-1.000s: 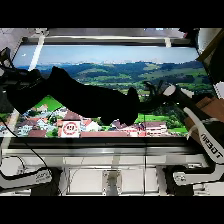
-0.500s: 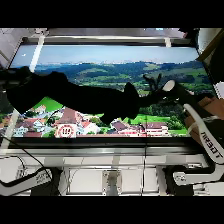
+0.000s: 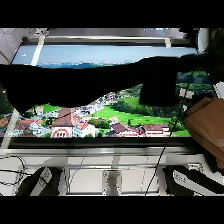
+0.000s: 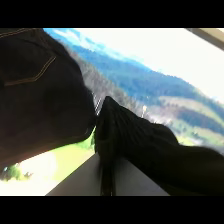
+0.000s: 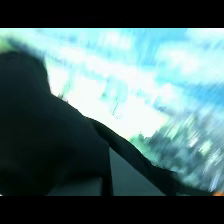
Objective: Fold the clothes and pants, and hang the long-sleeved shirts on hangers.
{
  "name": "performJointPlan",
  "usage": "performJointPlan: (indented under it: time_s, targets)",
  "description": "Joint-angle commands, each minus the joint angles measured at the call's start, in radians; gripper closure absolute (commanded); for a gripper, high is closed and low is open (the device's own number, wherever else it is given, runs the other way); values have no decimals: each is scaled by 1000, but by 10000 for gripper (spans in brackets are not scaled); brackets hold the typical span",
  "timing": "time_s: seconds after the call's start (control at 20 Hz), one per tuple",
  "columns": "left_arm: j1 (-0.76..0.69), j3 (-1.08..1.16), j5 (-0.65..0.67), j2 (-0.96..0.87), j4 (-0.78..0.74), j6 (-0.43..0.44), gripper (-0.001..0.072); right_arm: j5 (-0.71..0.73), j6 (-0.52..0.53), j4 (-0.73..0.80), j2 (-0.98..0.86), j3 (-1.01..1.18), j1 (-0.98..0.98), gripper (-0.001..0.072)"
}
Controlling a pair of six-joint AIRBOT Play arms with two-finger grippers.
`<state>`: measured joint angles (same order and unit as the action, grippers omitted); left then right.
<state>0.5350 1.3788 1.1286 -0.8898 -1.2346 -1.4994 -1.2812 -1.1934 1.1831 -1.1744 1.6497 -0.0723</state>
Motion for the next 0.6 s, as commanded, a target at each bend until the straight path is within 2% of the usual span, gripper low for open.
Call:
performJointPlan:
  time_s: [0.0,0.1,0.15,0.2,0.25,0.45,0.55]
  targets:
    - [10,-35,61,25,-25,18,691,-42,-2,-1,-2,62,-8,707]
    - [10,-103,69,26,-26,25,691,-175,-2,0,-53,56,-8,700]
    - [10,-147,69,26,-26,27,691,-250,-2,0,-86,53,-8,603]
    - [10,-201,64,26,-26,27,691,-308,-9,-1,-117,43,-8,401]
    - [10,-251,51,26,-39,27,691,-321,-13,-2,-145,22,-8,274]
    - [16,-335,-26,30,-226,22,691,-246,-18,51,-194,-142,-9,273]
    - [39,-335,-76,49,-249,22,691,-245,-17,107,-204,-258,-11,274]
